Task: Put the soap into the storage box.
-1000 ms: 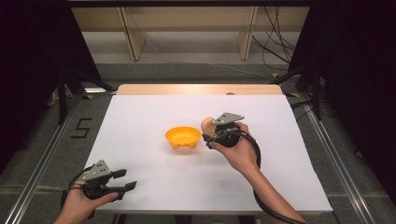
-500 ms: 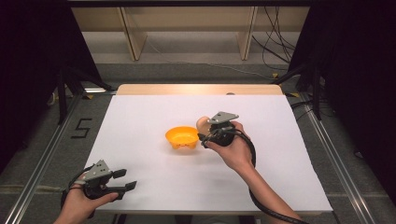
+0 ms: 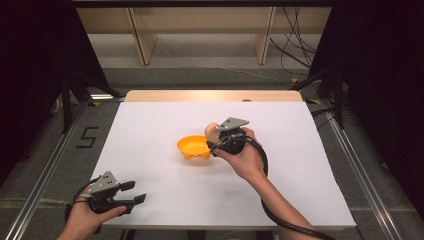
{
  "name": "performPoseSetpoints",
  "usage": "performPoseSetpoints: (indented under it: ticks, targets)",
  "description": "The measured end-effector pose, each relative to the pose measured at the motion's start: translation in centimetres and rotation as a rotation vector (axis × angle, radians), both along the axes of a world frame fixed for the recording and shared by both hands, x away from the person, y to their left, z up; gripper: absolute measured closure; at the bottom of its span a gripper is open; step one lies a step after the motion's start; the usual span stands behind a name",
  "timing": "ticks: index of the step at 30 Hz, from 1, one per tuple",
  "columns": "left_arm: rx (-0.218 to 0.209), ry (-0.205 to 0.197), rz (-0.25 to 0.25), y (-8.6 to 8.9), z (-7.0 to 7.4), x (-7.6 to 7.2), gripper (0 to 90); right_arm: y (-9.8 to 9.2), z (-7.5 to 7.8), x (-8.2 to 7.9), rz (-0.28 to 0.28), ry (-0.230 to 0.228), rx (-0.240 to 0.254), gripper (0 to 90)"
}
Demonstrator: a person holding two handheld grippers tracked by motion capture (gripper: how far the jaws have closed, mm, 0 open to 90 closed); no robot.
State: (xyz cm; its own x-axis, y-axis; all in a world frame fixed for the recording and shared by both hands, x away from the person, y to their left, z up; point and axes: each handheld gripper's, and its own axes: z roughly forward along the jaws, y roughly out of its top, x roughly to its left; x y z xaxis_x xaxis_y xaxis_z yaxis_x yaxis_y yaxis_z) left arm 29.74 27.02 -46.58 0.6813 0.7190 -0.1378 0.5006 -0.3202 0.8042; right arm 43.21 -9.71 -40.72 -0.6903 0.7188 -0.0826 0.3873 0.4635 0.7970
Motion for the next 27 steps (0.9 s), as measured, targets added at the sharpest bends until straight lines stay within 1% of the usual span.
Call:
performPoseSetpoints:
  ticks: [1, 2, 3, 4, 5, 6, 7, 8, 9, 10, 11, 12, 13, 14, 15, 16, 17, 18, 19, 20, 21, 22, 23, 24, 25, 26, 27]
  targets:
    - [0.0, 0.0, 0.0, 0.0, 0.0, 0.0, 35.1, 0.1, 0.0, 0.1, 0.011, -0.004, 0.0, 33.3]
    - [0.0, 0.0, 0.0, 0.0, 0.0, 0.0, 35.1, 0.2, 0.0, 0.3, 0.019, -0.021, -0.007, 33.3]
    - [-0.001, 0.0, 0.0, 0.0, 0.0, 0.0, 35.1, 0.3, 0.1, 0.2, 0.006, 0.0, -0.001, 33.3]
    - [-0.001, 0.001, 0.0, 0.0, 0.0, 0.0, 35.0, 0.4, 0.1, 0.3, 0.007, -0.004, -0.005, 33.3]
    - [-0.001, 0.0, 0.0, 0.0, 0.0, 0.0, 35.0, 0.5, 0.1, 0.3, 0.007, 0.006, 0.0, 33.3]
    - [-0.009, 0.011, 0.009, 0.0, 0.0, -0.1, 35.1, 0.5, 0.1, 0.4, 0.019, -0.014, -0.009, 33.3]
    - [-0.012, 0.016, 0.009, 0.0, 0.0, -0.1, 35.0, 0.7, 0.1, 0.5, 0.02, -0.009, -0.005, 33.3]
    - [-0.012, 0.015, 0.01, 0.0, 0.0, -0.1, 35.1, 0.8, 0.0, 0.4, 0.007, -0.013, 0.002, 33.3]
    - [0.008, 0.013, 0.008, 0.1, 0.0, 0.0, 35.1, 0.9, 0.0, 0.5, 0.007, -0.012, 0.003, 33.3]
    - [0.019, 0.011, 0.004, 0.1, 0.0, 0.0, 35.1, 1.1, 0.0, 0.5, 0.012, -0.022, 0.01, 33.3]
    - [0.019, 0.011, 0.004, 0.1, 0.0, 0.0, 35.1, 1.1, 0.1, 0.5, 0.016, -0.013, 0.004, 33.3]
    - [0.021, 0.009, 0.004, 0.1, 0.0, 0.0, 35.1, 1.2, 0.1, 0.5, 0.008, -0.004, 0.005, 33.3]
    - [0.014, 0.005, 0.003, 0.1, 0.0, 0.0, 35.1, 1.3, 0.1, 0.6, 0.013, -0.01, 0.01, 33.3]
    - [0.0, -0.004, 0.0, 0.0, 0.0, 0.0, 35.1, 1.4, 0.2, 0.6, 0.014, -0.008, 0.004, 33.3]
    - [-0.004, -0.002, 0.002, 0.0, 0.0, 0.0, 35.1, 1.5, 0.1, 0.7, 0.029, -0.019, -0.002, 33.4]
    - [0.002, 0.001, 0.003, 0.1, 0.0, 0.0, 35.1, 1.6, 0.2, 0.6, 0.014, -0.011, 0.006, 33.3]
    - [0.021, 0.011, 0.004, 0.1, 0.0, 0.0, 35.1, 1.7, 0.1, 0.7, 0.016, -0.018, 0.013, 33.3]
    - [0.018, 0.011, 0.004, 0.1, 0.0, 0.0, 35.1, 1.8, 0.2, 0.7, 0.018, -0.011, 0.009, 33.3]
    - [0.018, 0.005, 0.0, 0.2, 0.1, 0.0, 35.1, 1.9, 0.2, 0.9, 0.033, -0.029, 0.006, 33.3]
    - [-0.005, -0.003, 0.001, 0.0, 0.0, 0.0, 35.1, 2.1, 0.3, 0.8, 0.018, -0.008, 0.01, 33.3]
    - [-0.004, -0.002, 0.001, 0.0, 0.0, 0.0, 35.1, 2.3, 0.2, 0.9, 0.021, -0.028, 0.017, 33.3]
    - [-0.01, 0.006, 0.008, 0.0, 0.0, -0.1, 35.1, 2.4, 0.1, 0.9, 0.014, -0.023, 0.02, 33.3]
    - [-0.002, 0.001, 0.002, 0.1, 0.1, -0.1, 35.1, 2.5, 0.1, 1.1, 0.029, -0.031, 0.016, 33.3]
    - [-0.002, -0.003, 0.008, 0.0, 0.1, -0.1, 35.1, 2.6, 0.1, 1.1, 0.02, -0.012, 0.019, 33.4]
    - [-0.003, -0.004, 0.008, 0.0, 0.1, -0.1, 35.1, 2.6, 0.1, 1.2, 0.029, -0.014, 0.013, 33.3]
    - [-0.003, -0.004, 0.008, 0.0, 0.1, -0.1, 35.1, 2.7, 0.0, 1.2, 0.024, -0.008, 0.015, 33.3]
    - [-0.002, -0.004, 0.008, 0.0, 0.1, -0.1, 35.0, 2.8, 0.0, 1.3, 0.03, -0.014, 0.015, 33.3]
